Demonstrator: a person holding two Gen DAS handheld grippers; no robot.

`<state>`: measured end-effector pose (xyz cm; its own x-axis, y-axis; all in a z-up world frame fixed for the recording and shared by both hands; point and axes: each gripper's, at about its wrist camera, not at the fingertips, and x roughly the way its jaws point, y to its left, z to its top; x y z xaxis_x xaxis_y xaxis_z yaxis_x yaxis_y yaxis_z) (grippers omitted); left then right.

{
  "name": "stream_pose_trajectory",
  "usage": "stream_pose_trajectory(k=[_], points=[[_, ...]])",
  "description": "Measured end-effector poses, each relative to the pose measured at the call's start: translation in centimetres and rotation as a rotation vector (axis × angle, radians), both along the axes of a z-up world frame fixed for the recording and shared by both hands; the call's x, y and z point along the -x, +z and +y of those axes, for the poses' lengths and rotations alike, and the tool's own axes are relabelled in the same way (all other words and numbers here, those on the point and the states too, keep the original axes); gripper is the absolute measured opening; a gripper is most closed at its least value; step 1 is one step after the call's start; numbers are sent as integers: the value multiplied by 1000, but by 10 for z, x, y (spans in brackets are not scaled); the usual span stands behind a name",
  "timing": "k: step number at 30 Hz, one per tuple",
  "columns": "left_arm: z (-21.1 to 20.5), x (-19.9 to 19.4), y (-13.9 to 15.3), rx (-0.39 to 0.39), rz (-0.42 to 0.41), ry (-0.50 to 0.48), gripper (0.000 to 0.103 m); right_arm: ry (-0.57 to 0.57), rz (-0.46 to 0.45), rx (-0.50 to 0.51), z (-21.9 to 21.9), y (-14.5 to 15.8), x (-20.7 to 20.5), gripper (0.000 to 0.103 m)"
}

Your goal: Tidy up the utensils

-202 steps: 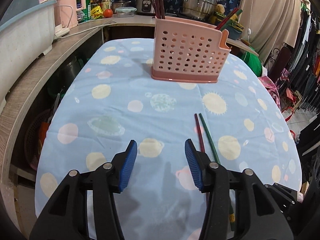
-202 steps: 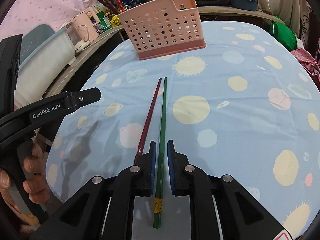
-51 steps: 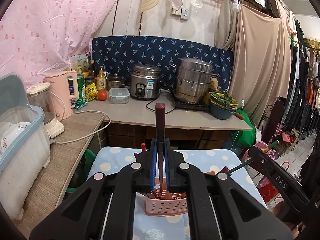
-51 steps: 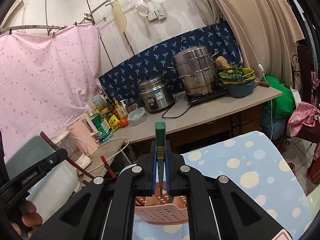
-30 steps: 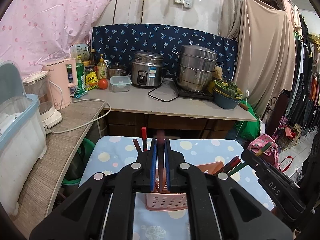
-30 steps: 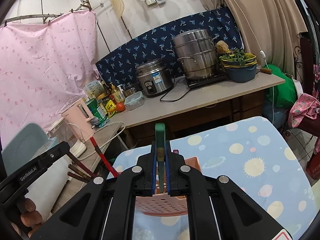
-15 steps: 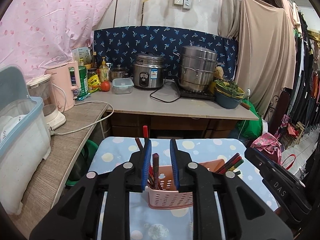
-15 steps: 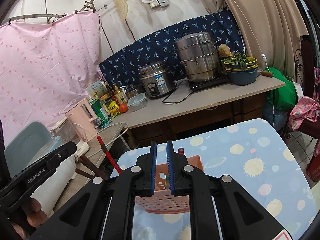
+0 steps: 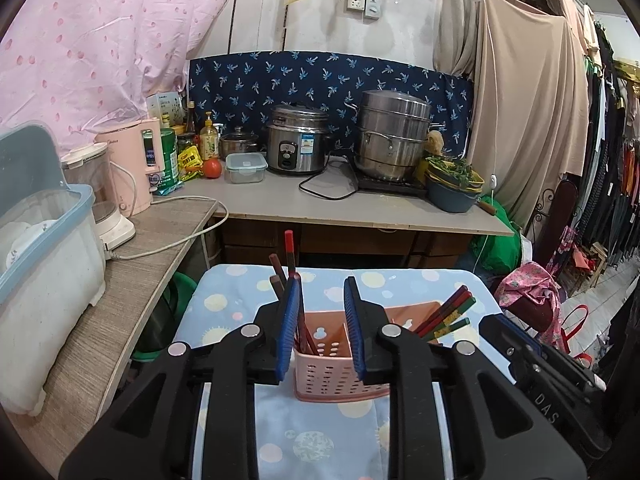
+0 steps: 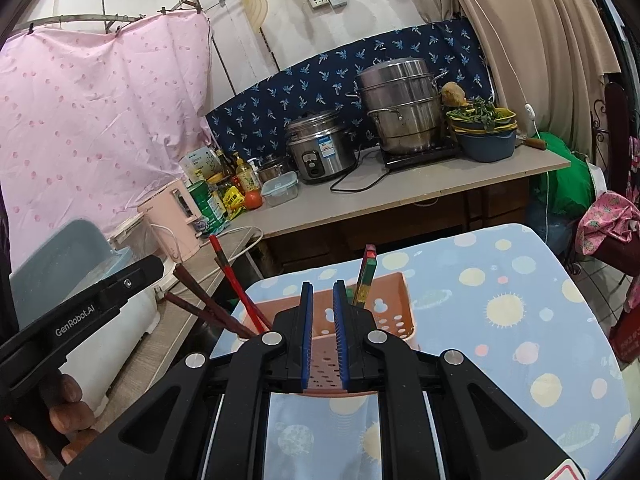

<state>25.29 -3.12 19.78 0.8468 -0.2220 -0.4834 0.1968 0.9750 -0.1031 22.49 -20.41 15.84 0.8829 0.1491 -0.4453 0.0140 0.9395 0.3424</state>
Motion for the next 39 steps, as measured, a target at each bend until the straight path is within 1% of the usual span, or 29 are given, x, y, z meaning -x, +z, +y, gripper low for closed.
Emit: stream_pose_trajectory(k=[6,8,11,14,20,26,28,32,36,39], points=[[-2,11,-3,-6,1,-4,22,12,7,1,5,-4,12,12],[-2,15,-4,-8,3,-3,27,17,11,1,6,-5,14,12],[-3,21,-7,-15,1,-2,29,13,11,16,10,-7,23,19],[-4,26,-10,-21,8,-4,29,17,20,31,13,-11,31,19],[-5,36,-21,-36,26,-3,33,25,49,44,16,-19,41,19],[-4,44,-36,-44,60,-4,34,29,81,69,20,-29,49,21],[-4,47,-41,-49,70,-3,36,22,96,79,21,-33,51,25],[-3,52,-50,-54,83,5,43,16,118,90,22,-39,56,30],[-1,57,-58,-58,100,9,44,5,134,114,22,-44,60,33],[1,60,-64,-59,108,16,50,-2,143,141,24,-48,65,37]])
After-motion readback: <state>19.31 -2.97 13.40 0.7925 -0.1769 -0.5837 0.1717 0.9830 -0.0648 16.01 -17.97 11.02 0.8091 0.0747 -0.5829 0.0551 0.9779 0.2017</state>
